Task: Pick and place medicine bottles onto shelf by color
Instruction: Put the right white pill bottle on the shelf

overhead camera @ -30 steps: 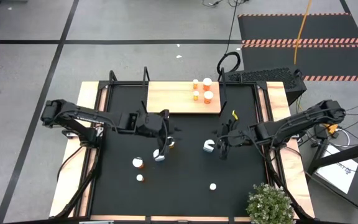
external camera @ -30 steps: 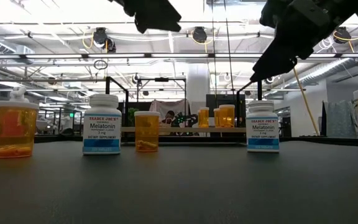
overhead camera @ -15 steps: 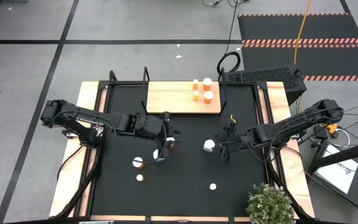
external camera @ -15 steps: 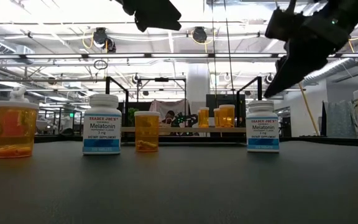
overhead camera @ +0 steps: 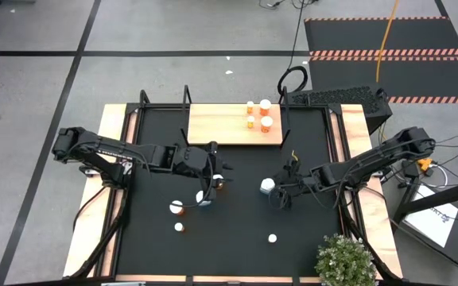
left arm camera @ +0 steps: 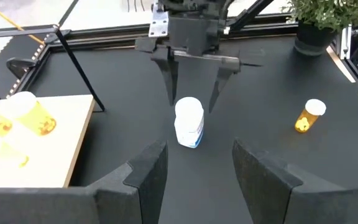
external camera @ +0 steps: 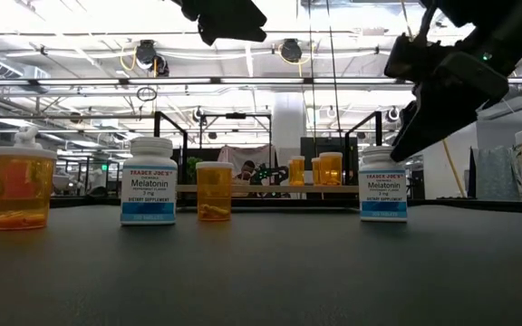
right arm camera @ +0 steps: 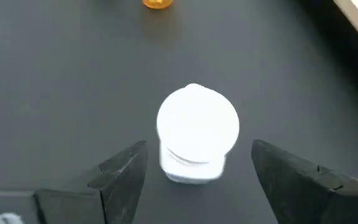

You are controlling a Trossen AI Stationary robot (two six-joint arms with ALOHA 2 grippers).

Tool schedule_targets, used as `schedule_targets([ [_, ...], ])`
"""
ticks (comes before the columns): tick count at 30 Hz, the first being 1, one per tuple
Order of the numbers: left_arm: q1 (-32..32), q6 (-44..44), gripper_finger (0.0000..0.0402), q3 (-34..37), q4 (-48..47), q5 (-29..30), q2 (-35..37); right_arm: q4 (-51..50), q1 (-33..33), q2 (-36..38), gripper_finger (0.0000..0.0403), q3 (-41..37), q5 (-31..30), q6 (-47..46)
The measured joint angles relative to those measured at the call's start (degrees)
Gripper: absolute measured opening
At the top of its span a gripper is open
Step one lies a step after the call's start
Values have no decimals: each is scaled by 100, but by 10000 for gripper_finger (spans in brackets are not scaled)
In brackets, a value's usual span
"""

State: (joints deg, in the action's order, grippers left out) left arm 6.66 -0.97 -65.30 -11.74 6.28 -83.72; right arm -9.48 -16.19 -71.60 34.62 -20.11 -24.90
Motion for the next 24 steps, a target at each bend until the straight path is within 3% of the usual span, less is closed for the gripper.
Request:
schedule_targets([
  [9, 26, 4, 182, -2, 197, -2, 0, 276, 291, -513, 281, -58, 134, 68],
  [13, 38, -2, 182, -2, 200, -2, 0, 398, 383, -622, 272, -60, 457, 171],
  [24, 46, -42, 182, -2, 253, -4, 0, 520, 385, -620, 176, -58, 537, 468],
])
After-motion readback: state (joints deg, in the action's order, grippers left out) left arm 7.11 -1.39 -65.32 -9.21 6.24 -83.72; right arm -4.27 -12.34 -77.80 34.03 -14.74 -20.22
